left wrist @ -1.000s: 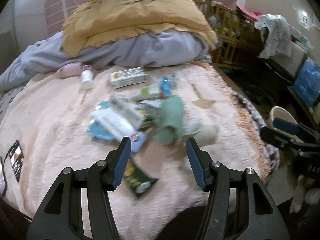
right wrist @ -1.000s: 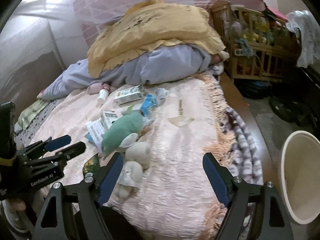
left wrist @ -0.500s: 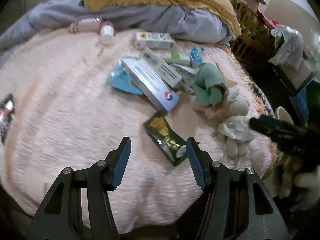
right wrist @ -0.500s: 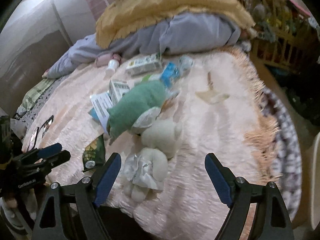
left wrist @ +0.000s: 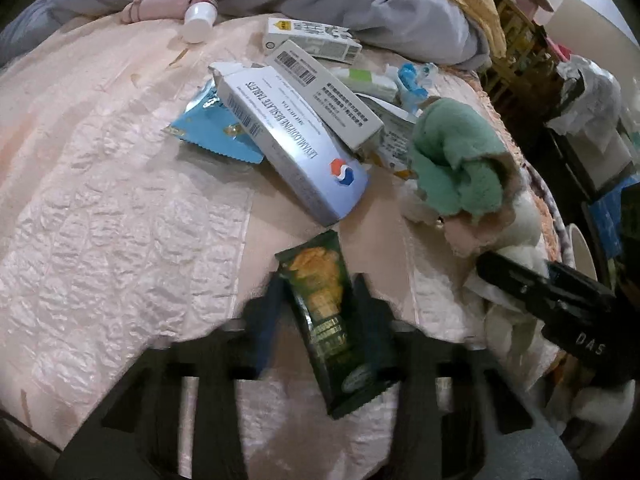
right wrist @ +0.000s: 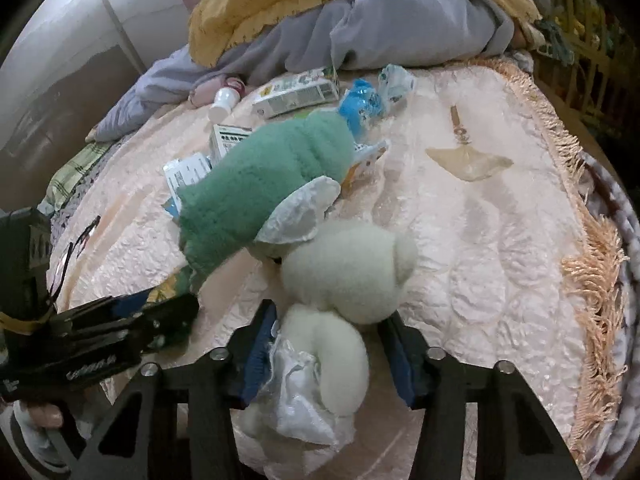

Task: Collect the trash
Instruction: 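Grasp the green snack wrapper with the left tool while the right tool grasps the white plush bear, then carry the wrapper and bear over the bucket and open both tools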

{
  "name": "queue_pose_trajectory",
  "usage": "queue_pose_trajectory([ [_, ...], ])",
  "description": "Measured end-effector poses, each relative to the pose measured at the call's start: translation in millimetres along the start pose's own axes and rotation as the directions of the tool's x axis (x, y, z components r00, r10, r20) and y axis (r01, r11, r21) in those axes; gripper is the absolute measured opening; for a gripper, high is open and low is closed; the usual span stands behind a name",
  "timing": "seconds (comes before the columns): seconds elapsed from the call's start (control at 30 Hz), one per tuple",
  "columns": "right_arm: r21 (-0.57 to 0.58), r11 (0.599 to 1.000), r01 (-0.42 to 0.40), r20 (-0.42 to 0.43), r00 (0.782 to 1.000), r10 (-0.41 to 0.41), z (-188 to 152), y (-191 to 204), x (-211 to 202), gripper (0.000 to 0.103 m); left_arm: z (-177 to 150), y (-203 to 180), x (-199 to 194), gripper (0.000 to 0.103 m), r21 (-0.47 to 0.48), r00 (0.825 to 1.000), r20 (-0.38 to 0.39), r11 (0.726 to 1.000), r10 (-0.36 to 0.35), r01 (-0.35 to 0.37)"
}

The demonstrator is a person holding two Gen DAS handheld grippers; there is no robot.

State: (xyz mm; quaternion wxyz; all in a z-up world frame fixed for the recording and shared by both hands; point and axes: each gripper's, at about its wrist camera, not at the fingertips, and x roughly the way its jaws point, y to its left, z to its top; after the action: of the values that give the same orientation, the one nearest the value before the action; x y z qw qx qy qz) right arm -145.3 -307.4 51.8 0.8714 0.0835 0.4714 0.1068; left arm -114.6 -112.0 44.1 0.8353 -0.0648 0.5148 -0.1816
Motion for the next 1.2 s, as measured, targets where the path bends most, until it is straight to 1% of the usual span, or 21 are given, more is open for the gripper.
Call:
queue_pose_trajectory([
  [0.07, -0.001, 1.0, -0.003, 0.012, 1.0, 0.003, -0.5, -0.6, -6.4, 0.042, -0.4, 3.5, -6.7, 0.02, -0.001, 1.0, 0.005, 1.0, -0.016, 0.016],
  [0.13, 0.004, 1.0, 0.003, 0.053, 0.999, -0.003, -1.7, -4.8, -23.1, 0.042, -1.4, 5.6, -17.5, 0.019, 0.005, 1.0, 0.021, 1.0, -0.021, 0.021],
  [0.3, 0.001, 0.999, 0.038, 0.118, 0.992, -0.038, -3.8, -13.1, -59.0, 0.042, -0.5, 1.0, -46.9, 0.019, 0.031, 0.997, 0.071, 0.999, -0.029, 0.026],
  [0.43, 0.023, 0.999, 0.041, 0.156, 0.987, -0.044, -5.9, -19.5, -80.3, 0.042, 1.1, -14.7, -66.0, 0.019, 0.071, 0.995, 0.1, 0.997, -0.029, 0.022],
  [0.57, 0.042, 0.998, 0.037, 0.183, 0.982, -0.045, -8.4, -22.1, -96.1, 0.042, 4.0, -40.3, -80.6, 0.019, 0.137, 0.99, 0.137, 0.991, -0.025, 0.006],
  [0.77, 0.038, 0.998, 0.053, 0.221, 0.974, -0.06, -12.6, -22.0, -118.5, 0.042, 9.7, -75.7, -84.3, 0.019, 0.207, 0.986, 0.167, 0.978, -0.02, -0.015],
  [0.97, 0.051, 0.997, 0.06, 0.251, 0.965, -0.071, -16.3, -29.8, -137.0, 0.042, 8.1, -108.9, -84.7, 0.019, 0.274, 0.984, 0.177, 0.961, -0.031, -0.019],
  [1.2, 0.079, 0.994, 0.072, 0.283, 0.955, -0.091, -20.7, -42.4, -155.9, 0.042, 9.5, -136.7, -87.9, 0.019, 0.319, 0.981, 0.189, 0.947, -0.044, -0.019],
])
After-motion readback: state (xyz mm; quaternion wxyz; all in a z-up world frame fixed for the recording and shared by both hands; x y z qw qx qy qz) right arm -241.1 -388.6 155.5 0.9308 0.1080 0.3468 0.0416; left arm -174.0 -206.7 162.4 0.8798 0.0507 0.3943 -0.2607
